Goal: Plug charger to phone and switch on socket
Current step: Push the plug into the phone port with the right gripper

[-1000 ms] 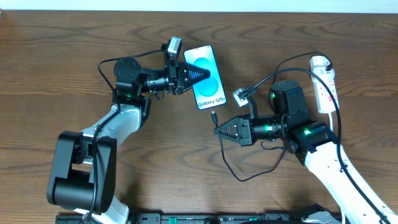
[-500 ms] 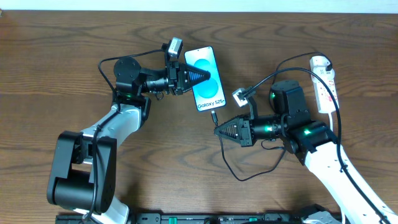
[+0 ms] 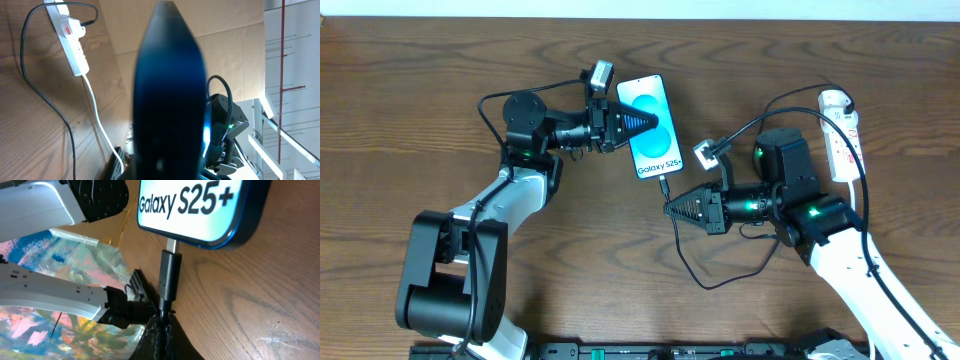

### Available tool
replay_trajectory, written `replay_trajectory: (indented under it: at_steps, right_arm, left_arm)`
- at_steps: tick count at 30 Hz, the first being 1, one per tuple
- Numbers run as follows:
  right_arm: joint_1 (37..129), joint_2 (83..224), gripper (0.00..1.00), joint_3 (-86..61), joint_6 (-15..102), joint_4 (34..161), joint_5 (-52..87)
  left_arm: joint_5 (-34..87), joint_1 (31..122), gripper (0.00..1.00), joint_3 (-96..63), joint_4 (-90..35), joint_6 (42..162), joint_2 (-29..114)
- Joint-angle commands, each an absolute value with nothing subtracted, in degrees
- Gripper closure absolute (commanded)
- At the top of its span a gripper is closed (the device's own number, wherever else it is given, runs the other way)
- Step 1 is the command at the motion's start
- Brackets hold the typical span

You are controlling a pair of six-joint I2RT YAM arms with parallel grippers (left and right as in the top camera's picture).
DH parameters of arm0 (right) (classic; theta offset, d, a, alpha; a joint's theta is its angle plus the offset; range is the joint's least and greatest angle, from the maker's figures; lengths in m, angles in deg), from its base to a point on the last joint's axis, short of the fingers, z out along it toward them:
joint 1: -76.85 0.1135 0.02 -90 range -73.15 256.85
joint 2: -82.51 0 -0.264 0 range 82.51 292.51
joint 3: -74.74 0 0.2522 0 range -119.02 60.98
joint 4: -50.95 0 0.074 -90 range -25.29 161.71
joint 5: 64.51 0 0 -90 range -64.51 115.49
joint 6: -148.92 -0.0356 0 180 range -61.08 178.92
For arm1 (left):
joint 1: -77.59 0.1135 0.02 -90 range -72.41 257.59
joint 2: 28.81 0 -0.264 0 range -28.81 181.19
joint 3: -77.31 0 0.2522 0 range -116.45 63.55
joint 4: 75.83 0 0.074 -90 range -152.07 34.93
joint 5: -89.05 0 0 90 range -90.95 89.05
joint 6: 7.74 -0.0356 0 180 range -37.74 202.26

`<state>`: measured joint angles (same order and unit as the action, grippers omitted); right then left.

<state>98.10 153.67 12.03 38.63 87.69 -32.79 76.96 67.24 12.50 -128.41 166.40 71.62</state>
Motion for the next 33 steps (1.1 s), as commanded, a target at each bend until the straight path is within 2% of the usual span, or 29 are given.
replay_trajectory:
  at_steps: [1,17,33]
  right_arm:
    - [98.7,153.8,0.99,12.1,39.7,87.4,-33.2]
    - [98.7,153.8,0.99,12.1,39.7,85.7,-33.1]
    - [98.7,153.8,0.99,12.1,39.7,82.7,-26.6]
  left_arm:
    - [77.6,67.2,0.93,10.8,-129.2,165.5,70.9]
    - [77.7,67.2,0.93,10.8,-129.2,165.5,70.9]
    - [79.4,67.1,0.93,10.8,-129.2,165.5,70.9]
